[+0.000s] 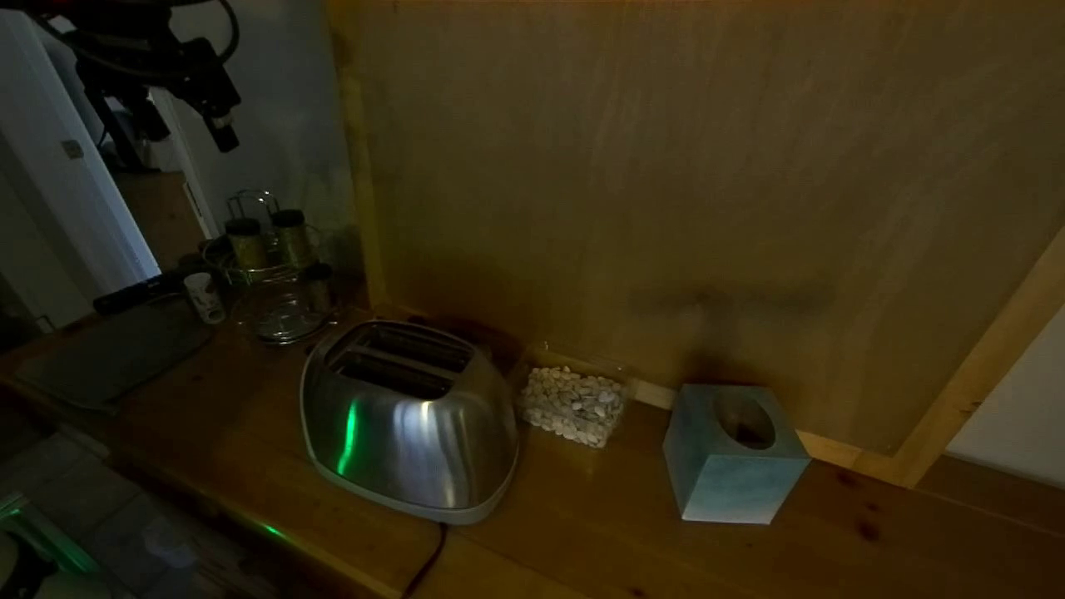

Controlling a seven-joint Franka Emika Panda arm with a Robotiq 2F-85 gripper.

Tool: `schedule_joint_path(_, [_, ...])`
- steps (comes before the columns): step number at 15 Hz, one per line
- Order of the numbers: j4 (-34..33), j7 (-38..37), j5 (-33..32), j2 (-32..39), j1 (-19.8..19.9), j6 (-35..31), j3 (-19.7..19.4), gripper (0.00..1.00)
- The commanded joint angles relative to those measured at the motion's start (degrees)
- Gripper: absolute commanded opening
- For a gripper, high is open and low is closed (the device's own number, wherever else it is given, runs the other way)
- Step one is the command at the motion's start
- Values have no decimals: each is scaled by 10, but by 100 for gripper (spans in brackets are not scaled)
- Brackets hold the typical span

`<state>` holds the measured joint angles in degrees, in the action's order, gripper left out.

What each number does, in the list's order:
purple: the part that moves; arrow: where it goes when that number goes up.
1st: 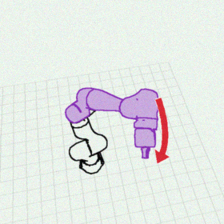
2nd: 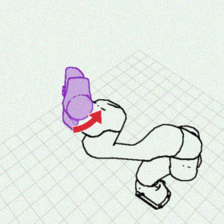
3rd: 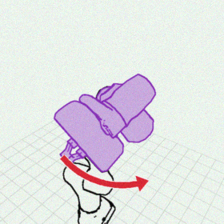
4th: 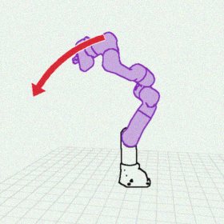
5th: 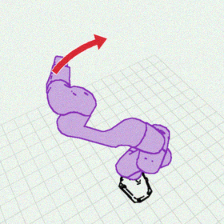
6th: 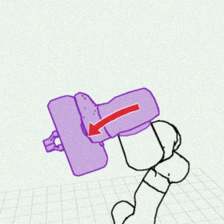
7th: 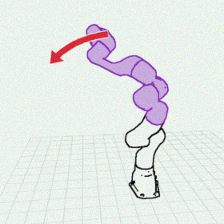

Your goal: Move the object to the rack

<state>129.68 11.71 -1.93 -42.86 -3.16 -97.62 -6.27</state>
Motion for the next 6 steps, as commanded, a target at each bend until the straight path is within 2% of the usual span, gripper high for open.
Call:
schedule_joint_path(1, [6, 24, 4, -34, 8, 17, -13, 100])
schedule_joint_path(2, [12, 28, -5, -43, 11, 5, -12, 100])
schedule_joint_path(3, [-1, 16, 3, -19, 9, 10, -8, 100])
schedule_joint_path(6, [3, 20, 2, -33, 11, 10, -10, 100])
